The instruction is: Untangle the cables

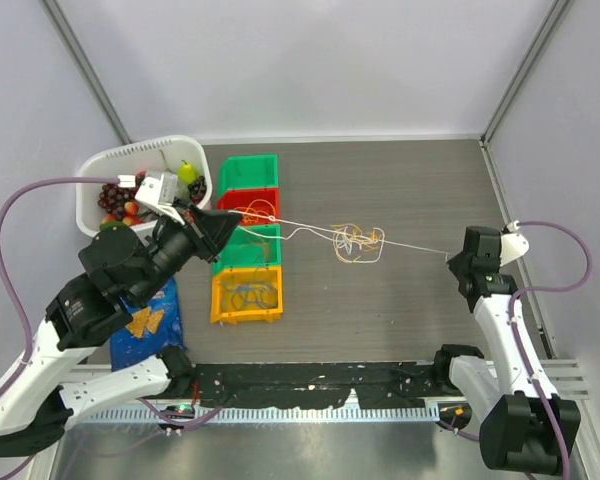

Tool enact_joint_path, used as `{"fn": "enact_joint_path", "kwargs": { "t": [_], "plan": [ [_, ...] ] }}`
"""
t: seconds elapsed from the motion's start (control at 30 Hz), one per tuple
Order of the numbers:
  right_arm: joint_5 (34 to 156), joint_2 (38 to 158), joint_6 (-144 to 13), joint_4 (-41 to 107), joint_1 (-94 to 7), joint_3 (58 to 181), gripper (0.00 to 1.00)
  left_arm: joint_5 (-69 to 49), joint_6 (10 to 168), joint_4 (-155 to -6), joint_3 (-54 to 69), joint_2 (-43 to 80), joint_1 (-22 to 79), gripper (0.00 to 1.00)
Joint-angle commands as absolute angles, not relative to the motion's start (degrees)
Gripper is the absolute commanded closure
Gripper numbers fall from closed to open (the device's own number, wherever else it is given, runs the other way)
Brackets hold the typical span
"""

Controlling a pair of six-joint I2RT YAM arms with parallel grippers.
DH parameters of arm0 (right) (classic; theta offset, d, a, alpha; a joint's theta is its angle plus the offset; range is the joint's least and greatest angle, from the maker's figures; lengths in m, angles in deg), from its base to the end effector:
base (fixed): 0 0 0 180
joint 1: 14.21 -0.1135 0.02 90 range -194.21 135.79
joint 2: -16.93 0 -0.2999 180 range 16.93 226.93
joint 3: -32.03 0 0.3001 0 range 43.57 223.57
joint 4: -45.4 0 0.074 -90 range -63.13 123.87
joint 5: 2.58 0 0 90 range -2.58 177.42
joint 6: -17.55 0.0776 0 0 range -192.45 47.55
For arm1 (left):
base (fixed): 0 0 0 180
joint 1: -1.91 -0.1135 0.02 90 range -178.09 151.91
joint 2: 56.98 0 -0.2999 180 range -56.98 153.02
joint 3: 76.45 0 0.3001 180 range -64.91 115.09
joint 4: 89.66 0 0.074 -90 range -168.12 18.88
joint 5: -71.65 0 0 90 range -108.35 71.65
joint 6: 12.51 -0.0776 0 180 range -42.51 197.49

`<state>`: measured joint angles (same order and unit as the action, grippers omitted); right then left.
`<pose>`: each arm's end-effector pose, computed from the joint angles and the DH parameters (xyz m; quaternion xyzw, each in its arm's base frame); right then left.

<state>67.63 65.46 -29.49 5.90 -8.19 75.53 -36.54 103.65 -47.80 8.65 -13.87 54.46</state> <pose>0.2212 -0.0497 0.2088 0.4371 0.7993 -0.0297 0.4113 0.1237 -0.1217 0.5196 0.0503 0.7046 -0.3569 0.6113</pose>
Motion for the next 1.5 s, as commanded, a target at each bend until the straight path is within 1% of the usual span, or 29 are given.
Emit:
{"fn": "enact_joint_path", "kwargs": {
  "t": [0.0,0.03,0.07,0.1,0.13,0.17,0.2,0.23,0.27,0.3,0.33,0.37,0.47,0.57,0.7,0.83,0.97,1.1,1.2,1.3,1.33,1.47],
  "plan": [
    [65.7,67.3,-38.1,7.8,-6.6,78.5,0.99,-32.4,104.2,-52.5,13.7,-13.0,53.9,1.00],
    [70.4,67.7,-39.1,9.0,-6.6,78.6,0.99,-29.5,105.3,-53.2,13.3,-11.5,53.9,1.00],
    [76.0,68.6,-40.6,9.4,-6.6,78.8,0.96,-25.9,106.2,-54.0,12.7,-9.6,53.9,1.00],
    [79.1,69.0,-41.1,10.5,-6.6,78.9,0.84,-22.9,107.2,-55.4,11.8,-7.8,53.9,1.00],
    [89.2,69.7,-43.0,11.3,-6.6,78.8,0.79,-20.0,108.0,-56.9,10.9,-6.3,53.9,1.00],
    [92.7,70.2,-43.6,12.6,-6.6,78.6,0.68,-18.6,108.9,-59.4,9.4,-4.1,53.9,1.00],
    [98.7,70.8,-43.8,12.9,-7.0,78.2,0.54,-15.9,109.9,-60.5,8.6,-2.5,53.9,1.00],
    [101.1,71.3,-44.1,13.3,-7.3,78.3,0.44,-14.9,110.7,-62.0,7.5,-1.4,53.9,1.00],
    [101.3,71.6,-44.3,12.2,-8.6,79.2,0.38,-14.1,111.4,-63.2,6.6,0.0,53.9,1.00],
    [100.7,71.3,-44.6,10.6,-9.5,79.4,0.36,-13.4,111.9,-64.1,6.1,1.3,53.9,1.00],
    [99.8,70.1,-44.6,10.1,-11.2,79.6,0.30,-12.8,112.3,-64.7,5.7,2.2,53.9,1.00],
    [99.6,69.6,-44.5,10.0,-12.3,79.8,0.28,-12.3,112.7,-65.4,5.3,3.0,54.0,1.00],
    [104.4,69.2,-44.1,11.7,-19.7,81.1,0.27,-11.3,113.4,-66.4,4.7,4.7,53.9,1.00],
    [110.7,69.5,-43.5,16.3,-30.5,81.1,0.28,-11.2,113.7,-67.1,4.1,5.3,53.9,1.00],
    [109.3,66.4,-46.3,23.3,-39.9,78.3,0.30,-11.2,114.1,-67.7,3.2,5.2,53.9,1.00],
    [110.1,66.4,-49.5,27.5,-42.9,76.2,0.33,-11.1,114.6,-67.8,2.5,4.7,53.9,1.00],
    [108.5,67.6,-51.2,28.1,-45.5,76.4,0.42,-11.1,114.3,-67.3,2.8,4.3,54.0,1.00],
    [107.7,64.9,-50.4,27.3,-46.2,75.2,0.44,-12.0,113.5,-66.5,3.0,4.1,53.9,1.00],
    [106.3,62.9,-50.0,23.6,-46.3,75.9,0.43,-12.5,113.0,-66.1,3.0,4.0,53.9,1.00],
    [106.2,62.3,-49.2,22.0,-46.5,75.9,0.35,-12.8,112.6,-66.1,2.9,4.3,53.9,1.00],
    [106.7,62.8,-49.0,21.8,-47.0,75.9,0.34,-12.9,112.5,-66.1,2.9,4.3,53.9,1.00],
    [105.9,64.7,-49.1,23.1,-49.6,75.3,0.33,-12.7,112.3,-66.3,3.2,4.4,53.9,1.00]
  ]
}}
